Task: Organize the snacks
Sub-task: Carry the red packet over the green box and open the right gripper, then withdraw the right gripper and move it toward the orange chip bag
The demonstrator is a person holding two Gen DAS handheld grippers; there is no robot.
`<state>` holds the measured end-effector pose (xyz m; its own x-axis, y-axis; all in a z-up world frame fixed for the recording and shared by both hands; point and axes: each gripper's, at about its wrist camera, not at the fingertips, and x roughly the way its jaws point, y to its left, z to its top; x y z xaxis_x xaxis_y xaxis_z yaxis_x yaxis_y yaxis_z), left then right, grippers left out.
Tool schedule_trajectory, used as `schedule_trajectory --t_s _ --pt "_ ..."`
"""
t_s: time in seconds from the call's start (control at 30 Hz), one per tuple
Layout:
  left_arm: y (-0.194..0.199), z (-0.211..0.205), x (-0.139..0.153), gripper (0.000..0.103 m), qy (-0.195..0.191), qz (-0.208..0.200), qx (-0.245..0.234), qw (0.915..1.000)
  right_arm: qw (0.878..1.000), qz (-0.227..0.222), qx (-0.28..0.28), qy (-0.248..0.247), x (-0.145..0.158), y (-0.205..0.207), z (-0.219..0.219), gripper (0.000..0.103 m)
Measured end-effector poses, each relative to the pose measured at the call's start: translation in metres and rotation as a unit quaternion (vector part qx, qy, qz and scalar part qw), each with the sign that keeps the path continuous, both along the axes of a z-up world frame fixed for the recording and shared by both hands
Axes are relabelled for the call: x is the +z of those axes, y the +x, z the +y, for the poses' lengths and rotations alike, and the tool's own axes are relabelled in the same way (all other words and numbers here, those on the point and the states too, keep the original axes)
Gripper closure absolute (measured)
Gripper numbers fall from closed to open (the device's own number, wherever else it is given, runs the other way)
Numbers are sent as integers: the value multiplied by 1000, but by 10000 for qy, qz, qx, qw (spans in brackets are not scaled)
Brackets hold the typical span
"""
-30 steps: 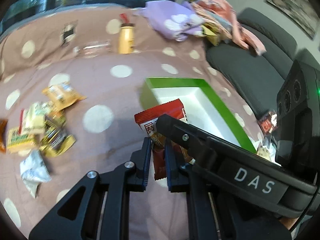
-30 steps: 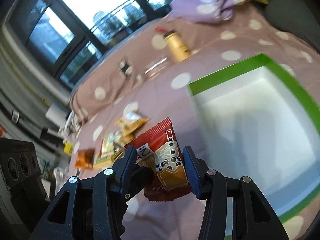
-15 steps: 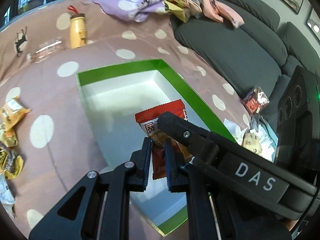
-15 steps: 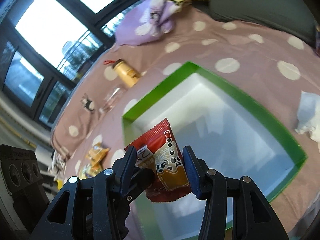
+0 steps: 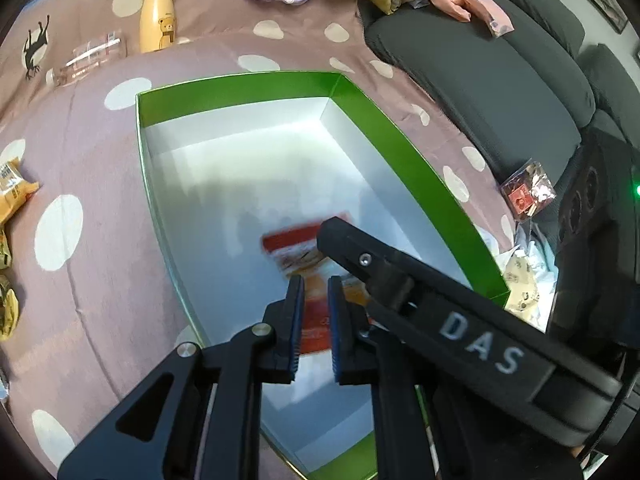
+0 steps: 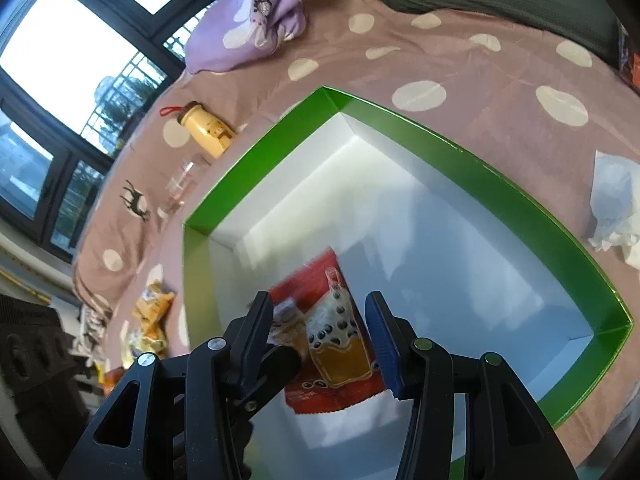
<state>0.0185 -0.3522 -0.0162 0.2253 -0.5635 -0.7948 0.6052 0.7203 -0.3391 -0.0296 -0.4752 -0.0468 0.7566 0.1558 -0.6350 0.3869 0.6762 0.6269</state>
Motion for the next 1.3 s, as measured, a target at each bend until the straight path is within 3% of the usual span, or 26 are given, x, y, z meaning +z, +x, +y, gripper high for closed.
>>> schedule_trajectory --t_s 0.33,0.43,0.57,0.93,1.07,1.23,1.3 --pt "2 14 -6 100 487 -155 436 9977 9990 143 1 -419 -2 8 9 51" --pt "1 25 -1 100 690 -435 611 9948 9993 70 138 -340 -3 9 13 51" --pt "6 47 -3 99 521 -137 618 9966 9985 166 252 -460 -1 11 25 51" --pt "-2 95 -4 100 915 -587 854 9904 9920 527 814 -809 -3 19 82 51" --pt "-2 115 -5 100 863 -509 969 9902 9905 585 955 -793 -5 18 100 51" --pt "-7 140 8 99 295 -314 1016 9939 9890 453 1041 -947 7 15 117 50" --pt "-10 147 19 100 221 -443 1065 9931 9874 421 1033 -1118 16 14 123 45"
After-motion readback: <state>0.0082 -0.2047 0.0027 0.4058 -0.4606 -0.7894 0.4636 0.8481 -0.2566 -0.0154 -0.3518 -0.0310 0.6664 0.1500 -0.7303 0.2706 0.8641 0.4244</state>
